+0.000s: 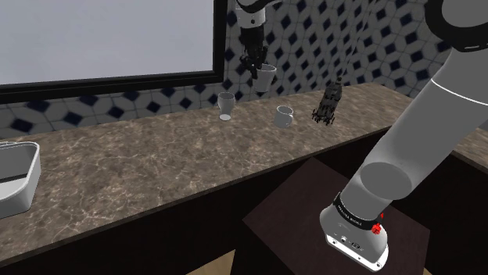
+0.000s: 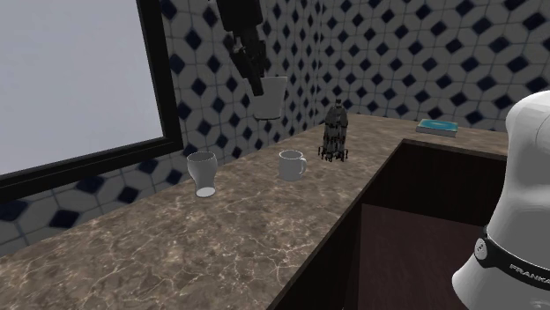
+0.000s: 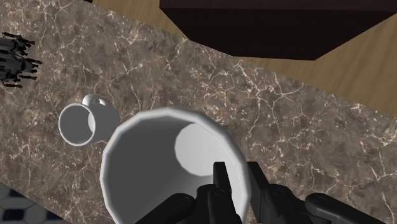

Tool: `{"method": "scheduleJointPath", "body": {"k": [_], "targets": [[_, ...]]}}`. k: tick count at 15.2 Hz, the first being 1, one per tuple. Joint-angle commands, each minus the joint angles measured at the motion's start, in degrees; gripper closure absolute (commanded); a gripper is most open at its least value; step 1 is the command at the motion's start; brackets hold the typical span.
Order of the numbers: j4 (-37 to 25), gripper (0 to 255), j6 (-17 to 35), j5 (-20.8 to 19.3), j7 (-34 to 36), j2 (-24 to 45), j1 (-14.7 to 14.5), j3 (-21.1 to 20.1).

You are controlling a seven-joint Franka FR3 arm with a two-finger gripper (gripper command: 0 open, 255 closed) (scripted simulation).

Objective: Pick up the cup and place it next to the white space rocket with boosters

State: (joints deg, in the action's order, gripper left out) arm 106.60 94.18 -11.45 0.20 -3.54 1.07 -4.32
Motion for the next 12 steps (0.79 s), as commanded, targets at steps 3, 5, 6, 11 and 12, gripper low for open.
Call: {"method": "scheduleJointPath", "body": {"k": [3,5,6,11,12], "targets": [[-3.4,255,-3.2,0.0,-0.6,0.2,0.0,0.0],[-5.0,255,-4.7,0.0,-0.8,0.3,0.0,-0.1],[-5.9,255,-5.5,0.0,-1.0,0.4,0.0,-0.1],[-2.2,255,-3.8,-0.8,-6.0,-2.8,2.4,2.8],[-1.4,255,-3.4,-1.1,-7.3,-3.5,3.1,3.5]]}}
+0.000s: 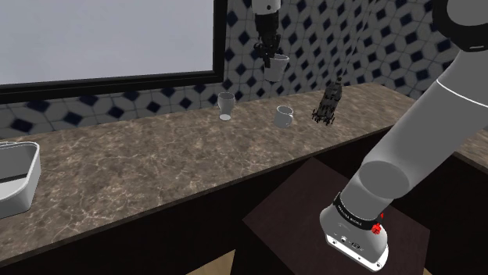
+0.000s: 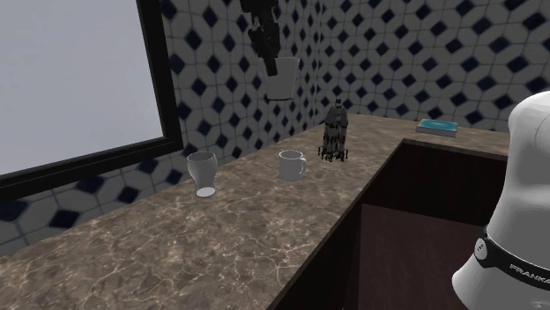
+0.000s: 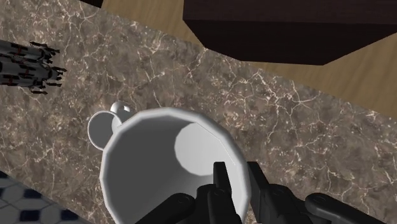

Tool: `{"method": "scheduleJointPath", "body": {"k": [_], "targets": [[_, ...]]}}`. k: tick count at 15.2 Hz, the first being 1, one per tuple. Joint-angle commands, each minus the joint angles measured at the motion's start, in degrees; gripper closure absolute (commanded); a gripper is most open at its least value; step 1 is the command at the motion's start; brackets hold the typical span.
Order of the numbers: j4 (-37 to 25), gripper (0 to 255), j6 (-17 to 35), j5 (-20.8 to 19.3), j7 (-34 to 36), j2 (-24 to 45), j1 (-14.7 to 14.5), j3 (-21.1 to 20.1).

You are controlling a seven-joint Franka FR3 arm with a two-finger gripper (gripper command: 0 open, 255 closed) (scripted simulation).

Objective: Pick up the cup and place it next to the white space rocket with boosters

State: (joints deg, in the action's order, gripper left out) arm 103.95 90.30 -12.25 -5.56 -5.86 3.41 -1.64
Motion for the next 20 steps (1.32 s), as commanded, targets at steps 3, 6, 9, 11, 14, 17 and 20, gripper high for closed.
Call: {"method": "scheduleJointPath", "body": {"k": [3,6,9,11,14,17,20], "targets": [[3.2,255,1.7,-1.1,-5.4,-2.8,2.5,3.2],[4.6,255,2.9,-2.0,-9.3,-3.9,4.4,5.6],[5.3,255,4.1,-2.8,-13.2,-4.4,6.1,8.0],[5.5,255,4.9,-3.4,-15.8,-4.5,7.3,9.7],[5.3,255,6.1,-4.0,-19.8,-4.2,9.2,12.2],[4.5,255,7.3,-4.5,-23.9,-3.3,10.9,14.7],[3.1,255,8.5,-4.6,-28.1,-1.9,12.7,17.3]]}}
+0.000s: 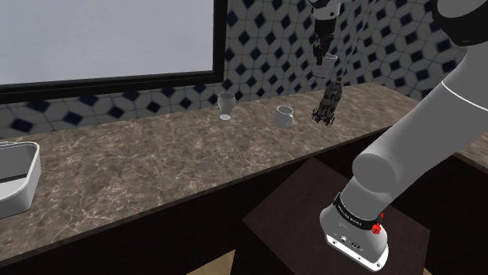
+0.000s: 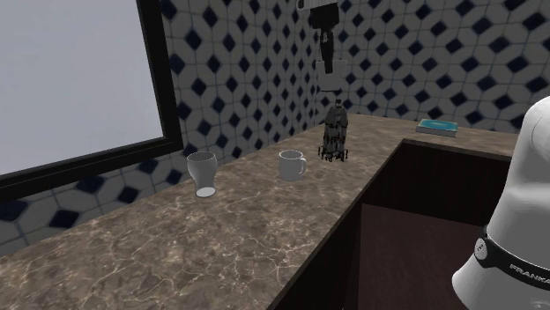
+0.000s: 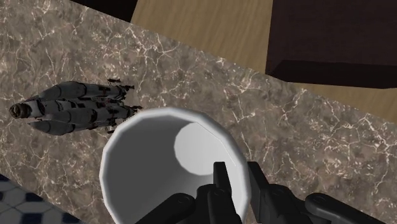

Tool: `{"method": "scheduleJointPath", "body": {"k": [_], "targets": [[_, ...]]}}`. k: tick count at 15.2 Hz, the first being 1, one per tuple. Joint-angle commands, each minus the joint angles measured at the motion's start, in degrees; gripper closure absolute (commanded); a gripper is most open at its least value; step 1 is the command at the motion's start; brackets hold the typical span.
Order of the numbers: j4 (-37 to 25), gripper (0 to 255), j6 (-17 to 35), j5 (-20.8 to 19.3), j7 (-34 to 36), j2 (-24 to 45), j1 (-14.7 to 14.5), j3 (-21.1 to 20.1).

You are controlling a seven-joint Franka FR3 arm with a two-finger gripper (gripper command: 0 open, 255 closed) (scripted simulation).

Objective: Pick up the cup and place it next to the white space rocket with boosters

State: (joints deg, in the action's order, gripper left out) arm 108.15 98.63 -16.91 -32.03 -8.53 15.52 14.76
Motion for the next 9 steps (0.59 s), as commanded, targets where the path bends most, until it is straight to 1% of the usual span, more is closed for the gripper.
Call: {"method": "scheduleJointPath", "body": {"k": [1,5,9], "targets": [[-1.6,255,0.5,0.1,-3.0,1.3,1.2,1.7],[-4.7,255,2.0,0.7,-8.8,4.4,3.7,5.1],[-8.9,255,3.2,2.3,-14.9,8.4,6.4,8.2]]}}
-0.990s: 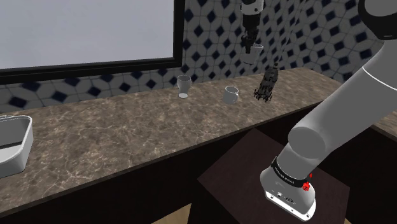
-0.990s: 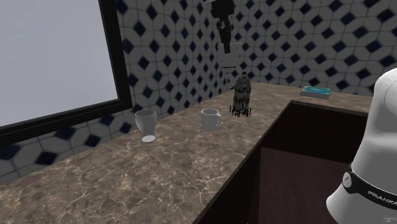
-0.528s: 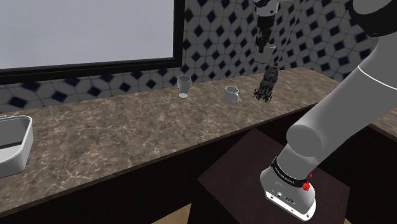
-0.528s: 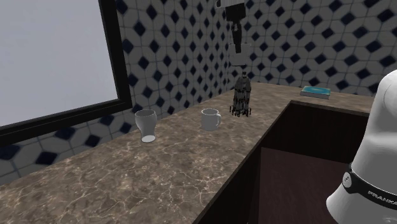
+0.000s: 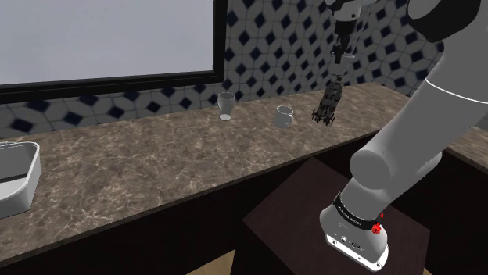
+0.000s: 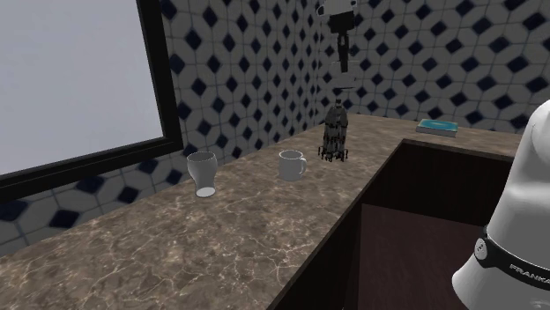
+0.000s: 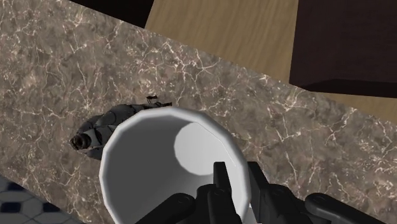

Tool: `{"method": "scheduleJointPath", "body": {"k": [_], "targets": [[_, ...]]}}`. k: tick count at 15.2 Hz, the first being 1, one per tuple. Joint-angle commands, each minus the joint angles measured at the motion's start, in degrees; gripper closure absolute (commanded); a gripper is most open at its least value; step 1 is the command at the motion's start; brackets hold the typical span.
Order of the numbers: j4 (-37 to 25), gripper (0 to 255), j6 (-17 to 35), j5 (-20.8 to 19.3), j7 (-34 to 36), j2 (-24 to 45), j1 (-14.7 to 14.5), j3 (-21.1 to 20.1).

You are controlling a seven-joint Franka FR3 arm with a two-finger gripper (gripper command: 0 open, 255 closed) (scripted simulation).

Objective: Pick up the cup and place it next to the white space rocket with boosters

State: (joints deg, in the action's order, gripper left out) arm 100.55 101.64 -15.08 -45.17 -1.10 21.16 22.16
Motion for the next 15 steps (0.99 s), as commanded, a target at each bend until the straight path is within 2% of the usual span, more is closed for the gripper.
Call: {"method": "scheduleJointPath", "body": {"k": [1,9,15], "targets": [[-2.5,255,0.4,1.0,-3.3,2.2,1.4,1.5],[-15.8,255,0.6,7.8,-15.9,14.2,9.0,6.2],[-10.7,255,5.2,7.4,-14.9,13.8,8.8,6.0]]}}
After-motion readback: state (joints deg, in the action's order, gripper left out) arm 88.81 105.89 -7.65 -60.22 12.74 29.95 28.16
